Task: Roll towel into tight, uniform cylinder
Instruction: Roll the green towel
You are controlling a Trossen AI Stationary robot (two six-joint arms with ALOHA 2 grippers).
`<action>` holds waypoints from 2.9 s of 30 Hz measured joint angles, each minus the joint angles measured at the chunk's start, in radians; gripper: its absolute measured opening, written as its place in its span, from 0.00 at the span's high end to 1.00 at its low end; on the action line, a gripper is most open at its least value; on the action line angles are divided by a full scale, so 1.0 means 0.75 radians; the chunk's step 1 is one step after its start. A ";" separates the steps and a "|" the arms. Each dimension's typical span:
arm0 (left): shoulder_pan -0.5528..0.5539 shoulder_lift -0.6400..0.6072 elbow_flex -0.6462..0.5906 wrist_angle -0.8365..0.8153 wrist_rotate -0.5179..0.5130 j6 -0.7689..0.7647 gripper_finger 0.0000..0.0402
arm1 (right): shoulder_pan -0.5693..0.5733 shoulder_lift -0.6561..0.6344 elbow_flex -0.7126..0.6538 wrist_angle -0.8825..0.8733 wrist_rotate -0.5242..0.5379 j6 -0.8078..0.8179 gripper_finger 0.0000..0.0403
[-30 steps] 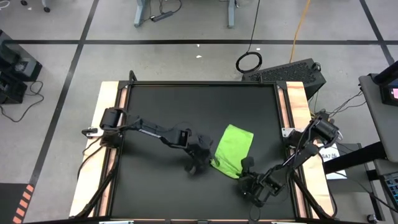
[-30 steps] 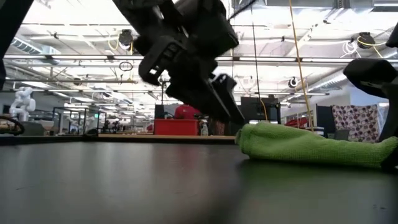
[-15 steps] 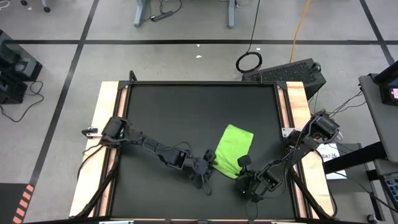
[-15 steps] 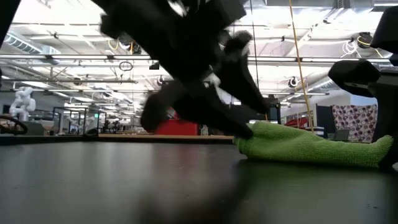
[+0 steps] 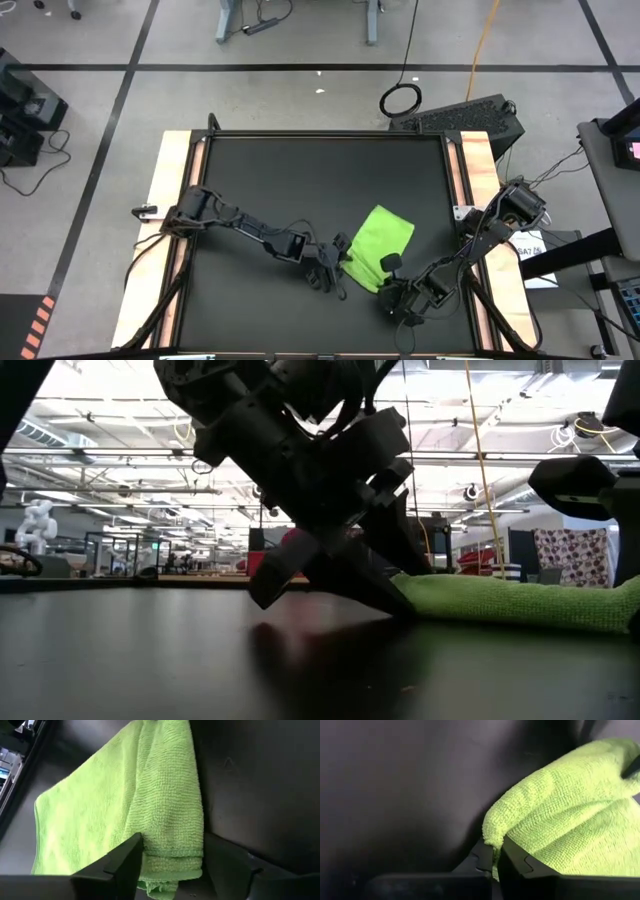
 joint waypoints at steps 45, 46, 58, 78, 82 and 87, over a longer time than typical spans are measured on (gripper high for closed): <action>-0.026 -0.061 0.099 -0.620 0.201 -0.871 0.98 | -0.336 -0.230 -0.122 -0.213 0.263 0.684 0.69; -0.028 -0.062 0.099 -0.631 0.215 -0.914 0.98 | -0.355 -0.229 -0.135 -0.170 0.262 0.644 0.69; 0.007 -0.059 0.095 -0.597 0.654 -1.269 0.97 | -0.279 -0.230 -0.152 0.263 0.155 -0.085 0.70; 0.189 -0.052 0.092 -0.528 0.974 -1.366 0.97 | 0.004 -0.108 -0.385 0.920 0.334 -0.254 0.52; 0.200 -0.052 0.093 -0.528 1.005 -1.372 0.97 | -0.009 0.011 -0.384 1.001 0.333 -0.266 0.46; 0.206 -0.052 0.092 -0.538 1.020 -1.373 0.97 | -0.010 0.108 -0.384 1.024 0.469 -0.113 0.52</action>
